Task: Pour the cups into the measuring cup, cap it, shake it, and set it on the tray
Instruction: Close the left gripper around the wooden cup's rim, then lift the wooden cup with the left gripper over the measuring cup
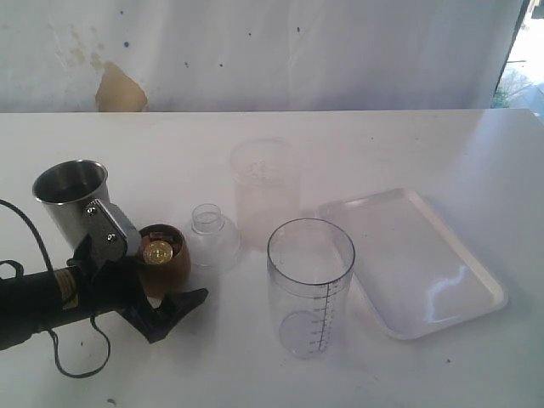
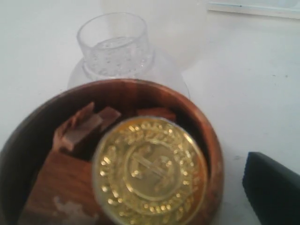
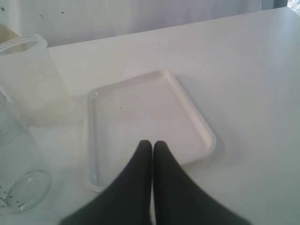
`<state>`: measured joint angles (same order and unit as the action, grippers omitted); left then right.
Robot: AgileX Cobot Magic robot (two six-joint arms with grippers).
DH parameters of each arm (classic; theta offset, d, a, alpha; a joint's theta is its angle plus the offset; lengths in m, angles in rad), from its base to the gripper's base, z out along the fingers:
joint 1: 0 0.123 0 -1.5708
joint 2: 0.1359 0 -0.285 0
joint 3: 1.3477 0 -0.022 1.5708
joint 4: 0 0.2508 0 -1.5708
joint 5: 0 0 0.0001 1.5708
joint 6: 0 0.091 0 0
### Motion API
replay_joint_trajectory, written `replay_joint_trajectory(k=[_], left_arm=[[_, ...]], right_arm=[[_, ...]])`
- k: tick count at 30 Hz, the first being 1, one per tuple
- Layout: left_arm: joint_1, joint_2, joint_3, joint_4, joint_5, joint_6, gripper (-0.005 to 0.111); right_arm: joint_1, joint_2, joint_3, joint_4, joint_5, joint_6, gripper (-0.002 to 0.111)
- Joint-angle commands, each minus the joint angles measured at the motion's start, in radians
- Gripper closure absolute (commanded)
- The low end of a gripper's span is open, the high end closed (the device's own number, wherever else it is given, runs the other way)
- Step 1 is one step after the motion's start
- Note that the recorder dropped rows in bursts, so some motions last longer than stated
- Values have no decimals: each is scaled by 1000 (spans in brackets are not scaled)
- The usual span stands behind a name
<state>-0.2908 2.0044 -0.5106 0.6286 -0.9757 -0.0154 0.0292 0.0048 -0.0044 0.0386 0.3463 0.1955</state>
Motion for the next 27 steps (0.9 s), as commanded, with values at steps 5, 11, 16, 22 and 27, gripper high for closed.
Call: replay_joint_trajectory(k=[5, 11, 16, 22, 27], left_arm=[[0, -2, -3, -105, -7, -40, 2], [0, -2, -3, -108, -3, -40, 11], [0, -2, -3, -103, 5, -49, 61], [0, -5, -3, -50, 79, -62, 106], [0, -45, -3, -51, 117, -67, 106]], right_arm=[[-8, -5, 4, -6, -2, 2, 108], [-8, -5, 4, -6, -2, 2, 108], [-8, -5, 4, -6, -2, 2, 108], [-8, -5, 4, -6, -2, 2, 108], [-8, -5, 4, -6, -2, 2, 108]])
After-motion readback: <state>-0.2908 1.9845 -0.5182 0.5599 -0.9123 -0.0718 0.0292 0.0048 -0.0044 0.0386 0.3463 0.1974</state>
